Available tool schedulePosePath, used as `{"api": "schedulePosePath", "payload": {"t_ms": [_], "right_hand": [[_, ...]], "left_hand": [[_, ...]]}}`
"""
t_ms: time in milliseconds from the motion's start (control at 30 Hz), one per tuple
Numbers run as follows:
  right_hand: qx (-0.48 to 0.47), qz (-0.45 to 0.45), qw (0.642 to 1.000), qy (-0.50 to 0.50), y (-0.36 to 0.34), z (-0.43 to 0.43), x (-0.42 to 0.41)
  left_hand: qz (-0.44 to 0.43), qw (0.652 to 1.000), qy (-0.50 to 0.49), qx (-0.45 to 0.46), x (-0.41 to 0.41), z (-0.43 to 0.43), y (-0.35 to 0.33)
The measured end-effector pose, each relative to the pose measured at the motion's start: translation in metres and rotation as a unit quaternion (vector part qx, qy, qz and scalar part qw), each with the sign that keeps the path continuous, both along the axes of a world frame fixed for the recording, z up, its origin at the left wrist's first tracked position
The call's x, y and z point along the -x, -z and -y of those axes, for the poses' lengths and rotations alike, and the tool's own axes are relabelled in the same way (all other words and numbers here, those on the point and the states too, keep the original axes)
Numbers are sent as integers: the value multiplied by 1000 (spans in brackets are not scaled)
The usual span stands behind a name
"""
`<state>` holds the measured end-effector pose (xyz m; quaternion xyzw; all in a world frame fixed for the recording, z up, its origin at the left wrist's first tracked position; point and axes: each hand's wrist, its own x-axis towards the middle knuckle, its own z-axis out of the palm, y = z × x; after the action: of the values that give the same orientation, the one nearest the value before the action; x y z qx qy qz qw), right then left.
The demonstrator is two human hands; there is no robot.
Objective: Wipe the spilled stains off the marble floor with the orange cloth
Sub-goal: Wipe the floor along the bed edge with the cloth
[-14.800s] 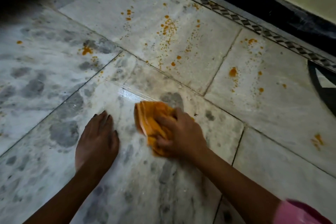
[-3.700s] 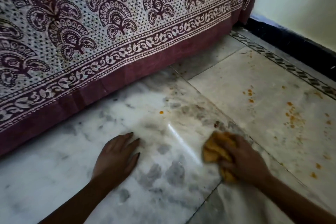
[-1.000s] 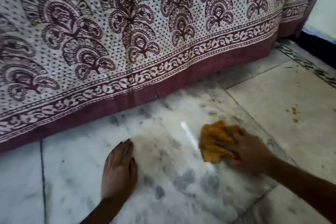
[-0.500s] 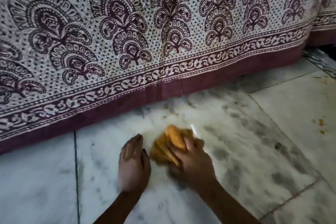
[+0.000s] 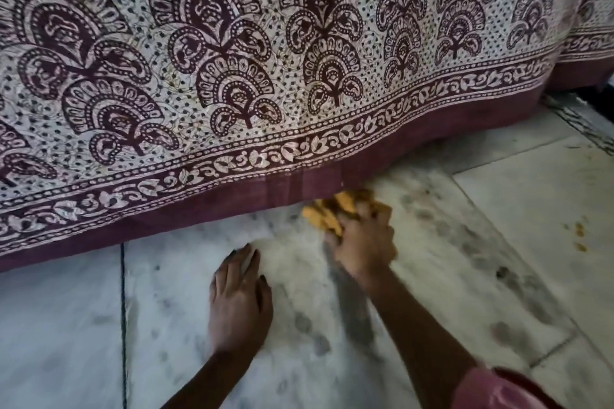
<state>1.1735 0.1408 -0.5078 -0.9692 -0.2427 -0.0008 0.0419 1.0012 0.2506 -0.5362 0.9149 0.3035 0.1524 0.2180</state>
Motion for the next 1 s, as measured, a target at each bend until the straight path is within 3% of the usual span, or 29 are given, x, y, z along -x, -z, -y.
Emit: {"api": "schedulePosePath", "payload": {"t_ms": [133, 200, 333, 433, 533, 700, 867, 933, 1000], "right_hand": [[-29, -7, 986, -167, 4, 60, 57], [-26, -18, 982, -186, 13, 116, 63], [-14, 19, 996, -80, 6, 170, 24], [-9, 55, 998, 42, 0, 133, -19], [35, 15, 996, 84, -6, 76, -27], [23, -3, 998, -59, -3, 41, 38], [7, -12, 971, -239, 3, 124, 74], [-14, 21, 970, -241, 2, 162, 59], [-18, 48, 982, -181, -3, 188, 30]], "left_hand": [[0, 1000, 16, -14, 2, 0, 1], [-3, 999, 28, -22, 4, 1, 2], [-17, 998, 43, -33, 6, 6, 2], [-25, 998, 43, -31, 6, 13, -1], [-37, 997, 55, -29, 6, 15, -5], [-38, 996, 73, -36, 8, 10, -6], [-41, 997, 61, -38, 3, 18, -7], [-35, 996, 74, -39, -2, 25, -7], [-38, 995, 87, -38, -8, 31, -7]]}}
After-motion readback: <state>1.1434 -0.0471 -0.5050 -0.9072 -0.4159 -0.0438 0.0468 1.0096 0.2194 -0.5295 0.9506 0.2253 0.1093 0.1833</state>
